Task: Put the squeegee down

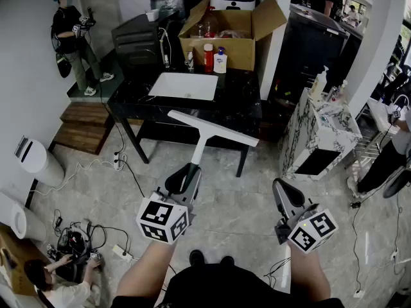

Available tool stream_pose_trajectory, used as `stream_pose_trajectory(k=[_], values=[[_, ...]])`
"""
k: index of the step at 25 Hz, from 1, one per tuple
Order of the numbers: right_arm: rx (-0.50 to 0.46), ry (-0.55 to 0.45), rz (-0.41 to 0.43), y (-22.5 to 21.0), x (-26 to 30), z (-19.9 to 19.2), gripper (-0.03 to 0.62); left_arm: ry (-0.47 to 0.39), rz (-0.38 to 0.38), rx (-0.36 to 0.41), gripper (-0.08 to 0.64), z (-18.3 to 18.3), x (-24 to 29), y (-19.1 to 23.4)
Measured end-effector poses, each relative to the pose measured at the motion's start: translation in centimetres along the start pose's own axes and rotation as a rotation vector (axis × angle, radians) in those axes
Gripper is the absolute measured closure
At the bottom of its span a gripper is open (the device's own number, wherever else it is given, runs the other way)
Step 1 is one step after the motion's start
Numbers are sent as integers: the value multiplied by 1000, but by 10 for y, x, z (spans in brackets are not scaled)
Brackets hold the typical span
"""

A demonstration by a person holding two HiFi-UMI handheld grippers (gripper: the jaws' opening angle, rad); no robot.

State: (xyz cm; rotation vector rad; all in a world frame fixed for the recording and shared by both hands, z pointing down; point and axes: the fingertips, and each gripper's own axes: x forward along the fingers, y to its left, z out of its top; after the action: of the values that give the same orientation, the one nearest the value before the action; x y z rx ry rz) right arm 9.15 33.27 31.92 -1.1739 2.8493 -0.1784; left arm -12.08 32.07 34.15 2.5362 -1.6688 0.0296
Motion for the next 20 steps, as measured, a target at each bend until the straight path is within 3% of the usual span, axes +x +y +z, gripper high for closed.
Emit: stream_pose_trajectory(k=[10,14,17,20], values=[[-60,-32,14,-10,12,21,589,-9,30,5,456,13,20,5],[1,-19,6,-19,3,16,589,3,19,21,456,8,28,-12],[-1,-12,16,-25,-5,21,588,18,-10,68,456,16,40,-23],[3,-28,3,-35,-16,26,588,10,-5,61,456,20,48,-31]])
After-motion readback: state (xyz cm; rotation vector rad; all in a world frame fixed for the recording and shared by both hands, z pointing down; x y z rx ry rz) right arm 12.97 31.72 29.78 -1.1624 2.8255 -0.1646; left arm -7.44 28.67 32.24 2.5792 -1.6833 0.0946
